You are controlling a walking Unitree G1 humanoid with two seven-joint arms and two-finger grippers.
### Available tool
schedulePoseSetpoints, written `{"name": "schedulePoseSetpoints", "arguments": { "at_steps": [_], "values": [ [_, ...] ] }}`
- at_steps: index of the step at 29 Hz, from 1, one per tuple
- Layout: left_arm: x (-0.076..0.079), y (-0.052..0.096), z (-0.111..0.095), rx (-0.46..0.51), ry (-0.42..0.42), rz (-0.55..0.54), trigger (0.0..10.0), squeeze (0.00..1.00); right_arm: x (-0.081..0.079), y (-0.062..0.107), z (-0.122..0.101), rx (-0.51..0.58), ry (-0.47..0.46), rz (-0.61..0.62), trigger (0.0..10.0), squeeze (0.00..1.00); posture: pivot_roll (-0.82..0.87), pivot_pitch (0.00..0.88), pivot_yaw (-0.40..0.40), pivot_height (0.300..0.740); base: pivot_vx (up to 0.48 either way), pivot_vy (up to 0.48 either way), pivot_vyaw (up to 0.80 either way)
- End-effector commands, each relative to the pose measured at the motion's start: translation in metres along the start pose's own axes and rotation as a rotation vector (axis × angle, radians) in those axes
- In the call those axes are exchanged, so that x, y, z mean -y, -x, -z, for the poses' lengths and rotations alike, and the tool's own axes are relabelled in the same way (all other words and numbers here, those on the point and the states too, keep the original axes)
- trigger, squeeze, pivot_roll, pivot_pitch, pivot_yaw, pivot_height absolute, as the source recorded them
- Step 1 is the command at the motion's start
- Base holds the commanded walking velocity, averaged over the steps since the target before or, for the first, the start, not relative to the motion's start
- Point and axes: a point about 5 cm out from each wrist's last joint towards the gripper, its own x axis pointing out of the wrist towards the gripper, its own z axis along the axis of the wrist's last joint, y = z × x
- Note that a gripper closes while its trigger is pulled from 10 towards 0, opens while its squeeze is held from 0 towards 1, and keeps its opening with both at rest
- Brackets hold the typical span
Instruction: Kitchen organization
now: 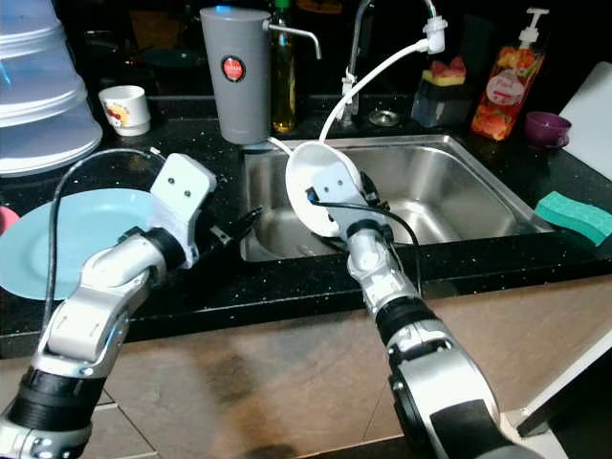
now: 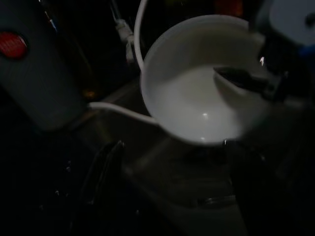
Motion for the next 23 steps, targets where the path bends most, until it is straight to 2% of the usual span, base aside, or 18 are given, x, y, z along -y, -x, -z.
{"name": "schedulePoseSetpoints", "arguments": {
  "at_steps": [1,7,10,12,16,23],
  "values": [
    [-0.005,-0.001,0.004,-0.015,0.038,0.003,10.0,0.0,0.003,-0.003,-0.001,-0.009,0.036,-0.001,10.0,0.0,0.09,0.072,-0.046,0.74,0.0,0.0,0.0],
    [-0.014,-0.001,0.01,-0.08,0.029,0.019,10.0,0.0,0.003,-0.005,0.001,-0.031,0.1,-0.045,10.0,0.0,0.08,0.103,-0.042,0.74,0.0,0.0,0.0],
    [-0.013,-0.001,0.011,-0.093,0.02,0.028,10.0,0.0,0.004,-0.004,0.006,-0.06,0.091,-0.053,10.0,0.0,0.08,0.112,-0.042,0.74,0.0,0.0,0.0],
    [-0.011,-0.001,0.01,-0.089,0.023,0.041,10.0,0.0,0.008,-0.001,0.015,-0.109,0.008,-0.028,10.0,0.0,0.09,0.132,-0.024,0.74,0.0,0.0,0.0],
    [-0.01,0.0,0.008,-0.083,0.02,0.055,10.0,0.0,0.01,0.002,0.022,-0.145,-0.064,0.001,10.0,0.0,0.1,0.15,0.008,0.74,0.0,0.0,0.0],
    [-0.014,-0.003,-0.001,-0.057,0.014,0.089,10.0,0.0,0.009,0.008,0.031,-0.172,-0.133,0.041,10.0,0.0,0.13,0.19,0.078,0.74,0.0,0.0,0.0]
  ]
}}
